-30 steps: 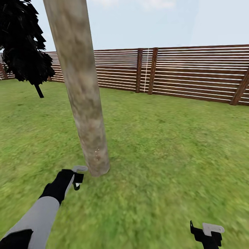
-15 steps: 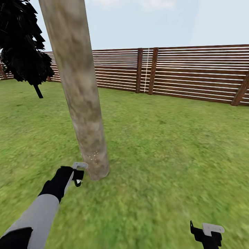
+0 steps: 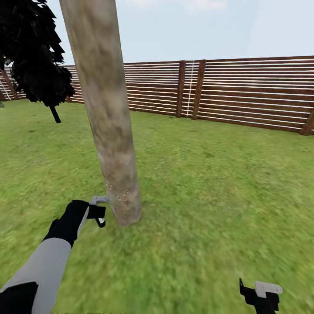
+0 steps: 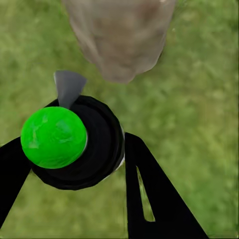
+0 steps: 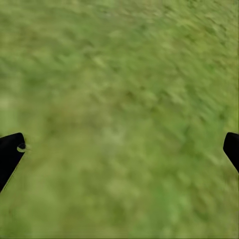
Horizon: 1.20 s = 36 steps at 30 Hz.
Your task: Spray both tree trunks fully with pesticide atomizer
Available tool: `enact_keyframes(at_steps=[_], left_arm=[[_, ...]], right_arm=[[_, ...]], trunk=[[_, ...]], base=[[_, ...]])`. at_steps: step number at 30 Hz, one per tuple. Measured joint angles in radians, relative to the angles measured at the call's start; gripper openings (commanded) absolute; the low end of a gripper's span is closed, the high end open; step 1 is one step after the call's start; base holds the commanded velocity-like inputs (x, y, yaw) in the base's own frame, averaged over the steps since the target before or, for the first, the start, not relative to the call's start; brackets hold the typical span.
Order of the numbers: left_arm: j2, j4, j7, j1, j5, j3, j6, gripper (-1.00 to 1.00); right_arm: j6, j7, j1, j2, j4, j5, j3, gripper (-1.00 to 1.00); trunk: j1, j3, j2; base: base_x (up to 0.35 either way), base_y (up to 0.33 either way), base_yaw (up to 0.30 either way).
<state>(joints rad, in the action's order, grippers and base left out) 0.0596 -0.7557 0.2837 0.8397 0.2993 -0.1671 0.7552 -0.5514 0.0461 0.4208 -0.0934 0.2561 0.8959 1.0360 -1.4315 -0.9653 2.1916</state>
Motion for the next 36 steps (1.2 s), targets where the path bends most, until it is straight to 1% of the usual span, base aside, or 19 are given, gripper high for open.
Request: enact_keyframes(at_steps=[2, 4, 5, 6, 8, 11, 13, 18, 21, 24, 27, 29, 30, 31, 33, 35, 36], left_arm=[[0.001, 0.001, 0.025, -0.002, 0.006, 0.000, -0.003, -1.00], [0.002, -0.002, 0.028, -0.003, 0.017, 0.000, -0.004, -1.00], [0.000, -0.002, 0.026, -0.003, 0.052, 0.000, -0.004, -1.00], [-0.001, -0.002, 0.025, -0.003, 0.077, 0.000, -0.004, -1.00], [-0.007, -0.001, 0.025, -0.003, 0.105, 0.000, -0.004, -1.00], [-0.011, -0.001, 0.017, -0.003, 0.118, -0.001, -0.004, -1.00], [-0.009, -0.001, 0.001, -0.003, 0.123, 0.000, -0.004, -1.00], [0.000, 0.012, -0.011, -0.003, 0.122, -0.002, -0.004, -1.00], [0.002, 0.033, -0.074, -0.010, 0.121, -0.005, -0.006, -1.00], [0.015, 0.093, -0.112, -0.036, 0.117, -0.014, -0.047, -1.00], [0.014, 0.103, -0.116, -0.047, 0.111, -0.016, -0.058, -1.00], [0.016, 0.137, -0.118, -0.057, 0.109, -0.019, -0.087, -1.00], [0.016, 0.145, -0.121, -0.064, 0.110, -0.024, -0.111, -1.00], [0.016, 0.153, -0.135, -0.070, 0.112, -0.037, -0.137, -1.00], [0.015, 0.175, -0.194, -0.076, 0.112, -0.072, -0.165, -1.00], [0.006, 0.224, -0.217, -0.078, 0.103, -0.083, -0.174, -1.00], [-0.004, 0.237, -0.221, -0.078, 0.102, -0.084, -0.175, -1.00]], right_arm=[[0.000, 0.000, 0.000, 0.000, 0.000, 0.000, 0.000, 1.00], [0.000, 0.000, 0.000, 0.000, 0.000, 0.000, 0.000, 1.00], [0.000, 0.001, 0.000, 0.000, 0.000, 0.000, 0.000, 1.00], [0.000, 0.001, 0.000, 0.000, -0.001, 0.000, 0.000, 1.00], [0.000, 0.001, 0.000, 0.000, -0.003, 0.000, 0.000, 1.00], [0.000, 0.001, 0.000, -0.001, -0.015, 0.001, 0.000, 1.00], [0.000, 0.001, 0.000, -0.001, -0.019, 0.001, 0.000, 1.00], [0.000, 0.001, 0.000, 0.000, -0.019, 0.002, 0.000, 1.00], [0.000, 0.001, 0.000, 0.000, -0.019, 0.002, 0.000, 1.00], [0.000, 0.001, 0.000, 0.000, -0.020, 0.002, 0.000, 1.00], [0.000, 0.001, 0.000, 0.000, -0.020, 0.002, -0.001, 1.00], [0.000, 0.001, 0.000, 0.000, -0.020, 0.002, -0.001, 1.00], [0.000, 0.001, 0.000, 0.000, -0.020, 0.002, -0.002, 1.00], [0.000, 0.001, 0.000, 0.000, -0.020, 0.002, -0.001, 1.00], [0.000, 0.001, 0.000, 0.000, -0.020, 0.002, -0.001, 1.00], [0.000, 0.001, 0.000, 0.000, -0.020, 0.001, 0.000, 1.00], [0.000, 0.001, 0.000, 0.000, -0.020, 0.001, 0.000, 1.00]], trunk=[[0.000, 0.000, 0.000], [0.000, 0.000, 0.000], [0.000, 0.000, 0.000], [0.000, 0.000, 0.000], [0.000, 0.000, 0.000], [0.000, 0.000, 0.000], [0.000, 0.000, 0.000], [0.000, 0.000, 0.000], [0.000, 0.000, 0.000], [0.000, 0.000, 0.000], [0.000, 0.000, 0.000], [0.000, 0.000, 0.000], [0.000, 0.000, 0.000], [0.000, 0.000, 0.000], [0.001, 0.000, 0.000], [0.001, 0.000, 0.000], [0.001, 0.000, 0.000]], base=[[0.008, -0.028, 0.021], [0.064, -0.190, 0.004], [0.080, -0.246, 0.001], [0.065, -0.255, 0.001], [0.020, -0.266, 0.000], [0.004, -0.273, 0.000], [0.001, -0.275, 0.000], [0.000, -0.275, 0.000], [0.013, -0.275, 0.000], [0.137, -0.259, 0.109], [0.201, -0.222, 0.248], [0.232, -0.191, 0.273], [0.240, -0.180, 0.276], [0.271, -0.131, 0.276], [0.310, -0.042, 0.178], [0.329, -0.011, 0.051], [0.334, -0.004, 0.018]])
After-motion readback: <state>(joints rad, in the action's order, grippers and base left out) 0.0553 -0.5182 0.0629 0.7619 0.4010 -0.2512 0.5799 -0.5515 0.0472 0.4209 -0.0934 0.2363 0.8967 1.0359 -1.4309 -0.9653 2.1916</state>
